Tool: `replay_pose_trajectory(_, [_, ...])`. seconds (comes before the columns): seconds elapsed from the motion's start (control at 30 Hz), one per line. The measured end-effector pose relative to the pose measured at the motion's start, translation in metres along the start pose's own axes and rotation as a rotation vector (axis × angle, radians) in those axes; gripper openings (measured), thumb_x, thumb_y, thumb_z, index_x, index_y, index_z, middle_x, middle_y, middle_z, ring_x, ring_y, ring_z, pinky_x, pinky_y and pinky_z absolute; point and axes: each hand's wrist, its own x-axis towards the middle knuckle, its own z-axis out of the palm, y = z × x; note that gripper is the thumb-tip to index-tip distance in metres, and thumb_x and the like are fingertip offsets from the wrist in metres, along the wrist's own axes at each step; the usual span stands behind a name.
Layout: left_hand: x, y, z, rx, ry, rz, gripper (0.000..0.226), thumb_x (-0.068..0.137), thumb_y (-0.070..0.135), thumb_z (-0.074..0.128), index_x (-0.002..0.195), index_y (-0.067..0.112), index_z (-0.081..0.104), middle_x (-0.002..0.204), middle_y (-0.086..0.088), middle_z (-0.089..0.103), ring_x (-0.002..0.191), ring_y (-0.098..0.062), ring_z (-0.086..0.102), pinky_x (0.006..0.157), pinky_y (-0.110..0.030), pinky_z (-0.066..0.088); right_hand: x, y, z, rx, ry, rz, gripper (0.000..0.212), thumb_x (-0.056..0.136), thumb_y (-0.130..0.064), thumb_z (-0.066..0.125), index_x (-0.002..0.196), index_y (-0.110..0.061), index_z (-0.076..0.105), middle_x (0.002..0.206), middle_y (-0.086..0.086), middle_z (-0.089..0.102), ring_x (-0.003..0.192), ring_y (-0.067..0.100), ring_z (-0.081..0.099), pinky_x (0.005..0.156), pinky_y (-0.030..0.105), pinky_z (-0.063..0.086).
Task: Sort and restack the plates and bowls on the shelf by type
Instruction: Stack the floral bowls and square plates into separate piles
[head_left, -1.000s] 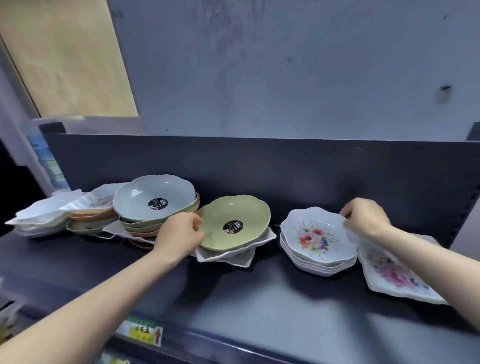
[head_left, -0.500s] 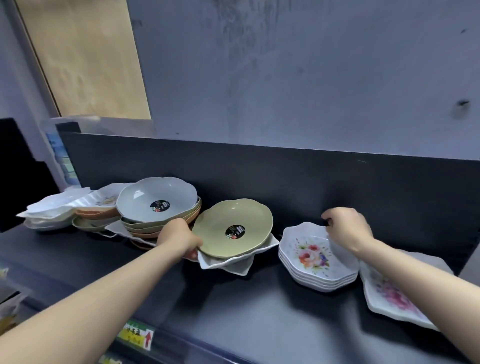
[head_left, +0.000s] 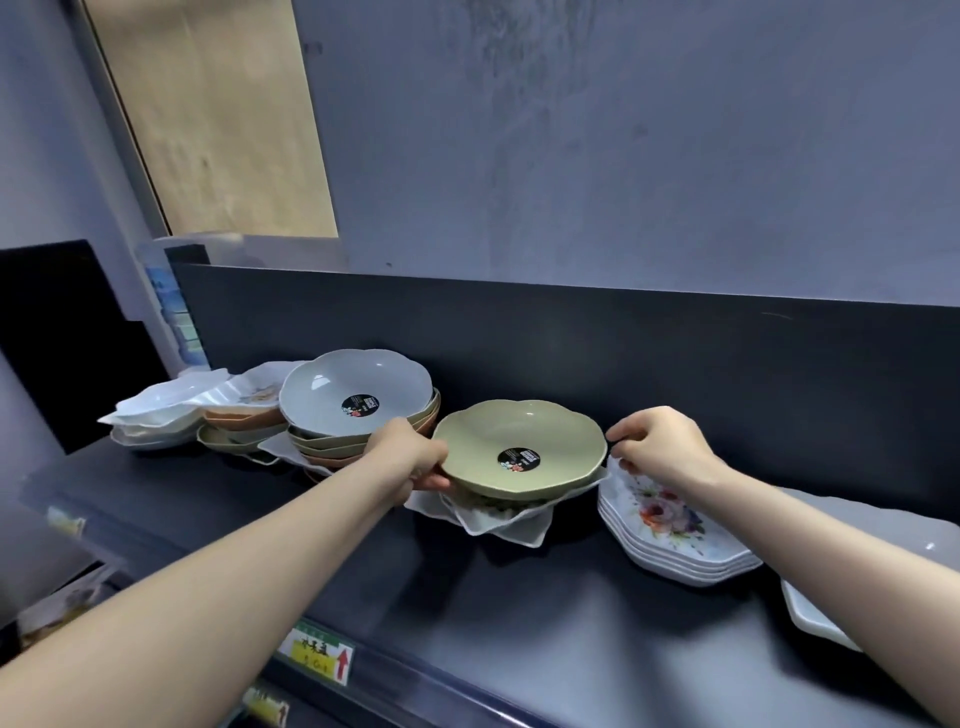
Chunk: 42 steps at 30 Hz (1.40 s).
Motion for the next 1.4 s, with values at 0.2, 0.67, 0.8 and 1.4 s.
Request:
replay_pose_trajectory(0.2, [0.005,0.029,-0.044,-0.050,0.023,0.094,0.015,0.079,-0.012,0.051,0.069,-0.006,0.061,0.062,-0.017,0.057,0.032,-0.019,0.059,0.036,-0.021,0.051,0.012,-0.006,0.004,0.023,0.004,-0.009,0.022,0.078,-0.005,0.065,0.085,-0.023,0.075,0.076,-0.004,0.072,0.078,0.018,0.071,0.083,0.038,0.057])
replay_pose_trajectory(0.67, [0.091,0.021,-0.150,0.187,0.232,0.103,0.020,0.079,-0.010,0.053,0.088,-0.007,0.071,0.042,-0.007,0.063,0.040,-0.022,0.064,0.066,-0.037,0.061,0.035,-0.032,0.053,-0.459,-0.035,-0.062,0.035,0.080,-0.008,0.050,0.106,-0.020,0.071,0.110,0.001,0.069,0.101,0.026,0.064,0.076,0.031,0.053])
replay_pose_trajectory(0.8, [0.113,0.015,-0.163,0.329,0.223,0.142,0.023,0.079,-0.003,0.052,0.088,-0.002,0.073,0.055,-0.009,0.071,0.069,-0.028,0.074,0.082,-0.042,0.059,0.042,-0.038,0.059,-0.512,-0.106,0.002,0.025,0.075,-0.005,0.052,0.088,-0.020,0.067,0.096,0.001,0.066,0.086,0.024,0.063,0.057,0.025,0.042])
replay_pose_trajectory(1.4, [0.086,0.054,-0.099,0.583,0.085,0.957,0.032,0.082,0.013,0.054,0.109,0.019,0.069,0.104,0.001,0.070,0.103,-0.021,0.062,0.083,-0.029,0.048,-0.005,-0.087,-0.021,-0.301,0.232,0.258,0.017,0.071,-0.005,0.062,0.074,-0.017,0.074,0.080,0.000,0.068,0.074,0.021,0.064,0.050,0.022,0.045])
